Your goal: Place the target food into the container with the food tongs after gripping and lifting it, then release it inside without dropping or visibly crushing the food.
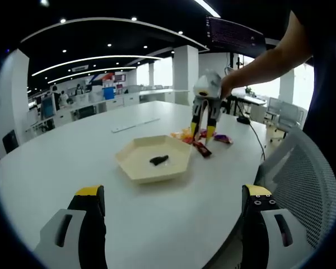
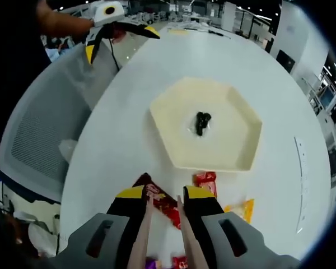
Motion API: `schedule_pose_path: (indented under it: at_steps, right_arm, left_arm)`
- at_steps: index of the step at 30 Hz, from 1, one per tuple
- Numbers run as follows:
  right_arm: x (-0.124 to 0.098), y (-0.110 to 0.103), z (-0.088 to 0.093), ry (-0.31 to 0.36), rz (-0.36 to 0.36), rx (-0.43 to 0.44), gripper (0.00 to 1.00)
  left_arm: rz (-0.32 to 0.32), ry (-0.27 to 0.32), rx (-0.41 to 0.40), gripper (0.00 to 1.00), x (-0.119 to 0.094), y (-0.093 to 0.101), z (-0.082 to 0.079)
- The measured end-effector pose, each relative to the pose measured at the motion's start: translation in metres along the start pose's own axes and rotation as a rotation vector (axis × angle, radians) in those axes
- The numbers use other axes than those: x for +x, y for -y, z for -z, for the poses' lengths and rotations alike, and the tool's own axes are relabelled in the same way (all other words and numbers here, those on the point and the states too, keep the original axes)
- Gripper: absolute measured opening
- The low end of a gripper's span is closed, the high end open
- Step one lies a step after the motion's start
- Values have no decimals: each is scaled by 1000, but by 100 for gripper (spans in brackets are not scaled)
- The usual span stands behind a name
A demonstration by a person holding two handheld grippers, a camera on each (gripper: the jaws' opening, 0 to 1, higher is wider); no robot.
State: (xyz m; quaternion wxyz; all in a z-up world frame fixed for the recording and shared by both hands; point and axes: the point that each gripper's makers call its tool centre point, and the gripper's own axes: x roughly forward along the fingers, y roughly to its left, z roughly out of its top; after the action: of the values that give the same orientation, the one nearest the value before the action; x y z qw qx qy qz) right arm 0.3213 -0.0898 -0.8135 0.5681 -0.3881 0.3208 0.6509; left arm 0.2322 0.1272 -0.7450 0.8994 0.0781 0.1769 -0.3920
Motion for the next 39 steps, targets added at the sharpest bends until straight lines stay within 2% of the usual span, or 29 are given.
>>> schedule_pose_path:
  at_steps: [16,19,23,29,32,35,36,39]
  right_arm:
    - [7,-1,2,-16,-29,-62,25]
    - [6,-1,4,-17,-27,-69,26]
    - [5,-5,3,-19,-21,-120,26]
    - [5,-4,3,-23,-18,-132,26]
    - [5,-3,6,-31,-11,-109,25]
    - [4,0,8,-24,20,3,24]
    - [4,3,9,-27,38,68,24]
    - [3,5,10,-35,52,81,23]
  left_arm:
    - [-6,8,-20,99,-1,-3,-1]
    - [-8,11,-21,99,-1,-4,-1]
    - [-7,10,-24,99,-1,-4,-1]
    - [-4,6,-23,99,-1,-3,0]
    - [-5,5,-23,99,-1,-3,0]
    - [-5,5,-24,99,-1,-3,0]
    - [-5,5,-24,99,-1,-3,0]
    - [-5,6,-25,99,-1,-3,0]
